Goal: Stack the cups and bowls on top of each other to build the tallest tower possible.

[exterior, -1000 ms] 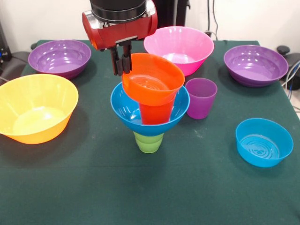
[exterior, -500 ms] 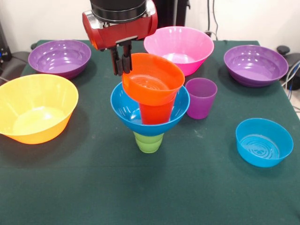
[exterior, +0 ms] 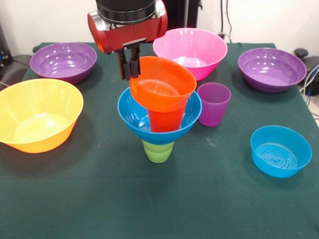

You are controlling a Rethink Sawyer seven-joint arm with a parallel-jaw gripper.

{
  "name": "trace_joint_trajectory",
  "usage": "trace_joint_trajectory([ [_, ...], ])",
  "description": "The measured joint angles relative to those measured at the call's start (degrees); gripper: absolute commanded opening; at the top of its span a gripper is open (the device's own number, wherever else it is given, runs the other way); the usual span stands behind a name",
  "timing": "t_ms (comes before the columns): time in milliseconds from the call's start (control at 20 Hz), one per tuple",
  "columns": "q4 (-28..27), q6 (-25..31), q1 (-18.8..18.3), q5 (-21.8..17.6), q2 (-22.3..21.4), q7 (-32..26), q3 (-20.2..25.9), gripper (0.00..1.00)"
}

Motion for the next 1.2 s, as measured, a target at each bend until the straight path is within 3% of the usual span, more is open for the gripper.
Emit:
trace_joint_trajectory([
  [1200,1.21,-1.47,-0.72,3.47,0.00,0.00,0.21,0.00],
])
